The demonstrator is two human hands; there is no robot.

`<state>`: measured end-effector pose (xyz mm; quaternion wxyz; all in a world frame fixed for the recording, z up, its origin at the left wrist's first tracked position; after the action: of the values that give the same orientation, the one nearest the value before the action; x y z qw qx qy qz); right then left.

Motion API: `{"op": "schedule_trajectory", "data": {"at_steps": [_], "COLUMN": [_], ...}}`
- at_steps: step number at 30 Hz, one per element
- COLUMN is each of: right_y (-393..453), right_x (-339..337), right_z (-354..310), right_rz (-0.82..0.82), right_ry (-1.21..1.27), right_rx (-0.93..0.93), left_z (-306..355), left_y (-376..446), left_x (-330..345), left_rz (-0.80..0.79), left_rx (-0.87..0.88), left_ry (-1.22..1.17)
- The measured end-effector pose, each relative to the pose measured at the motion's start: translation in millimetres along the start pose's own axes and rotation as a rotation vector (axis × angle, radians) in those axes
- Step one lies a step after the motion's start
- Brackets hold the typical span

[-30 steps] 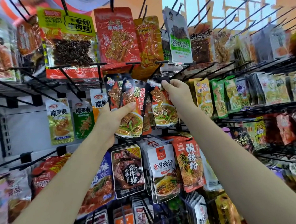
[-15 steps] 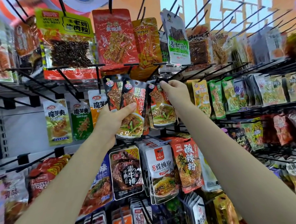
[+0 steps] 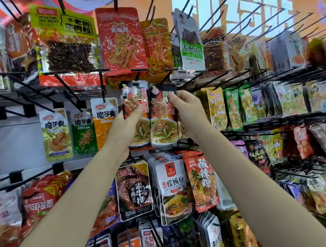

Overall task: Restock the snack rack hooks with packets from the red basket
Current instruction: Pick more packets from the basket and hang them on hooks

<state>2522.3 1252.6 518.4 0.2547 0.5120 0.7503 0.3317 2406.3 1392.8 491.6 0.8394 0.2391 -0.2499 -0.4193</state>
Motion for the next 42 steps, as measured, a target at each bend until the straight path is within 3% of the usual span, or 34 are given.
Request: {"op": "schedule_trajectory", "data": {"at_steps": [7,22,27,33,35,38,39,42], "right_y": [17,27,23,3,1,7,9,18], "right_x": [-14,-16,-31,3,0,-15,-18,-19], "right_z": [0,7,-2,-11,-11,-5,-3,0], "right_rz": [0.107,0.117,0.291,-0.071,-0.059,0.032,0.042,0.035], "right_ry": [-0.037,-0.124,-0.187,-0.007,0.061,0.056,0.053,0.032], "right_rx": [0.06,0.089,0.005,0.011,0.016,0.066,0.085,0.082], "left_z": [14,2,5,1,10,41,48,42], "left_y": [4,5,4,5,1,-10,-14,-1], "left_x": [-16,-10,-2,29,35,29,28,30], "left_rz": [0.045,0.003,-0.029,-0.189,-0.229,-0.053,0.008,-0.032], "left_rx": [0.107,0.019,0.035,0.024,0.192,0.784,0.909,0.9], "left_ry": [0.106,0.077,0.102,0.194,0.427,0.919,1.019,1.271]}}
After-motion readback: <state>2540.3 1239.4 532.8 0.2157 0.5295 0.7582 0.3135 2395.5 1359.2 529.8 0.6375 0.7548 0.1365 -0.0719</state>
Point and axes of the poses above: each hand's wrist, its own y-axis towards the middle knuckle, its own x-axis out of the palm, z = x × y, the point moved 7 cm from there along y, towards the middle knuckle, and after that the axes turned 10 degrees about -y, right-handed, at the moved point
